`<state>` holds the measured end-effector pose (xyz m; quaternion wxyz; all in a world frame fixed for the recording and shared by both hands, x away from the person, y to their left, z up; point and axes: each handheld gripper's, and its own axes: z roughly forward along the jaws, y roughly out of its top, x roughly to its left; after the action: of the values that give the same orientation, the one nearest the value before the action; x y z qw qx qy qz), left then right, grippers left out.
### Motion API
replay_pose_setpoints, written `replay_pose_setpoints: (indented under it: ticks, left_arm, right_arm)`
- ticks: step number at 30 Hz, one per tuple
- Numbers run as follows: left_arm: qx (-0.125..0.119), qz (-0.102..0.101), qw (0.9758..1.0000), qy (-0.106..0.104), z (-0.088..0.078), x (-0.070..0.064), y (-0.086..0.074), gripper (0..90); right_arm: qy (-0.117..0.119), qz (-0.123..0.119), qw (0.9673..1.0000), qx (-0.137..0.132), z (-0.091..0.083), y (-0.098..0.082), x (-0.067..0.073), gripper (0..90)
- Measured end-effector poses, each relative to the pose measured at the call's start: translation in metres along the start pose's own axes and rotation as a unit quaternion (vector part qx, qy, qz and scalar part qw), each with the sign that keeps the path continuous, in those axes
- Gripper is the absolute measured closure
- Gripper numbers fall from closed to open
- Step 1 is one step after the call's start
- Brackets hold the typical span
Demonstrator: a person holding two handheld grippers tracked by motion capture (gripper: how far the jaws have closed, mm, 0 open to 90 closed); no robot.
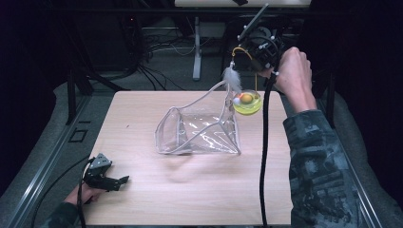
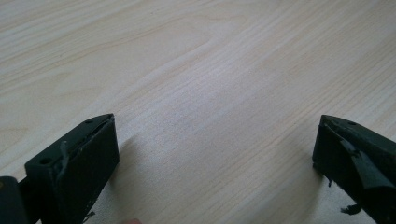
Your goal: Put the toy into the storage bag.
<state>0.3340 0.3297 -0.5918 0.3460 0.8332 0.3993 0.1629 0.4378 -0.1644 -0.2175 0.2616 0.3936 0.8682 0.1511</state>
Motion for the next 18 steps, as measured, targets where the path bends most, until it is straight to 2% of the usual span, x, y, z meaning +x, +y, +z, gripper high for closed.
replay_pose_setpoints:
  ticks: [18]
  left_arm:
    - [0.0,0.0,1.0,0.0,0.0,0.0,0.0,0.3]
  right_arm:
    - [-0.011,-0.025,0.9995,-0.013,-0.012,0.023,0.018,88.0]
